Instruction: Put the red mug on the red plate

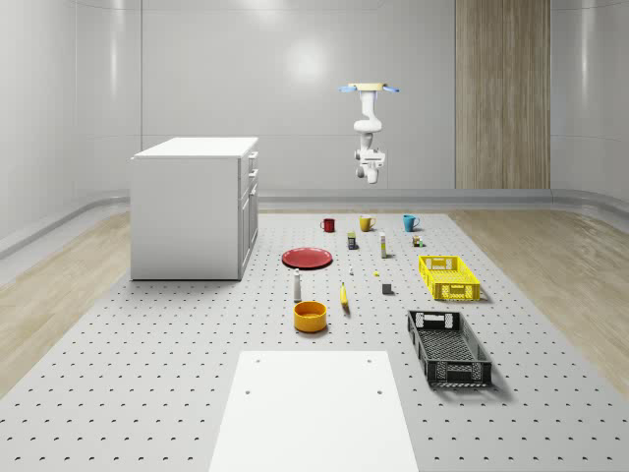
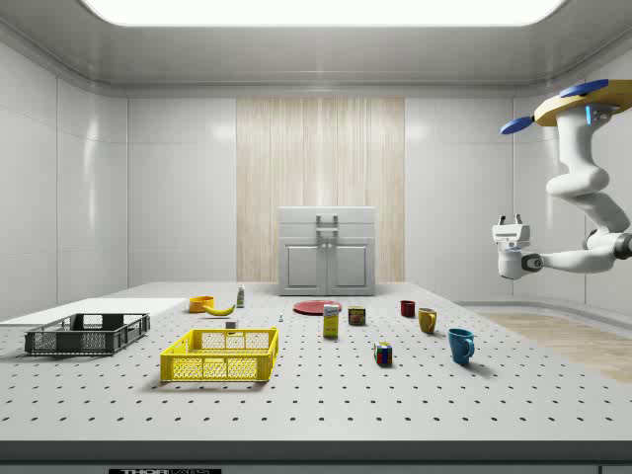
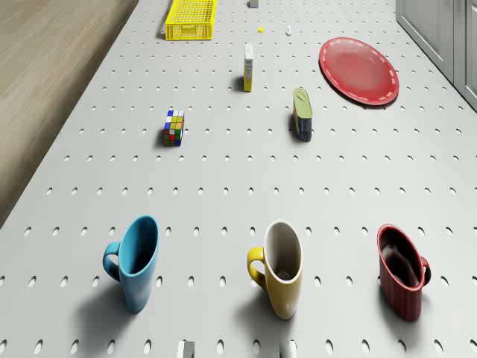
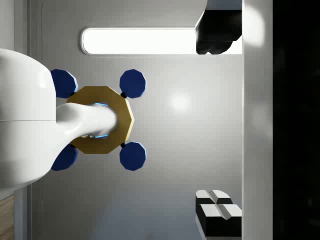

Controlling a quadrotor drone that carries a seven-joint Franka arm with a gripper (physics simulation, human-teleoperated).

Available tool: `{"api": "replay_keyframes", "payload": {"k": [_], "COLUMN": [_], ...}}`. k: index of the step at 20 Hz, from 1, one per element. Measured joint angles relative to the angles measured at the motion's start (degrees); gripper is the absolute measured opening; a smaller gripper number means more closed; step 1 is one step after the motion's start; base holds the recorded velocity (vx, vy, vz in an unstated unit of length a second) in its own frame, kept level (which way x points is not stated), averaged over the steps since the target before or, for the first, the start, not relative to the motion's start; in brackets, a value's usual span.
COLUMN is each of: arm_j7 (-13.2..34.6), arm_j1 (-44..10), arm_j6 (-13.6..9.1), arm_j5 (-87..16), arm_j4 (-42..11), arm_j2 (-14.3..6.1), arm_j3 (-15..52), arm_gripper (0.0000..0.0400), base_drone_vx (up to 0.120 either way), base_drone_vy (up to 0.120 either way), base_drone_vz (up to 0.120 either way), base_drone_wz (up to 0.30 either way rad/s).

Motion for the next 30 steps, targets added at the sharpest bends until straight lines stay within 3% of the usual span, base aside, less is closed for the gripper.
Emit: {"api": "replay_keyframes", "payload": {"k": [7, 13, 19, 30], "arm_j7": [-0.1, -0.1, -0.2, -0.2], "arm_j1": [-0.2, -0.3, -0.3, -0.4], "arm_j6": [-6.4, -9.6, -10.8, -10.8], "arm_j5": [0.1, 0.1, 0.1, 0.1], "arm_j4": [8.6, 14.2, 16.4, 16.9], "arm_j2": [1.9, 4.0, 4.8, 4.8], "arm_j3": [0.1, 0.2, 0.2, 0.3], "arm_gripper": [0.04, 0.04, 0.04, 0.04], "base_drone_vx": [0.034, 0.12, 0.12, 0.12], "base_drone_vy": [-0.046, -0.12, -0.12, -0.12], "base_drone_vz": [0.0, 0.0, 0.0, 0.0], "base_drone_wz": [0.0, 0.0, 0.0, 0.0]}}
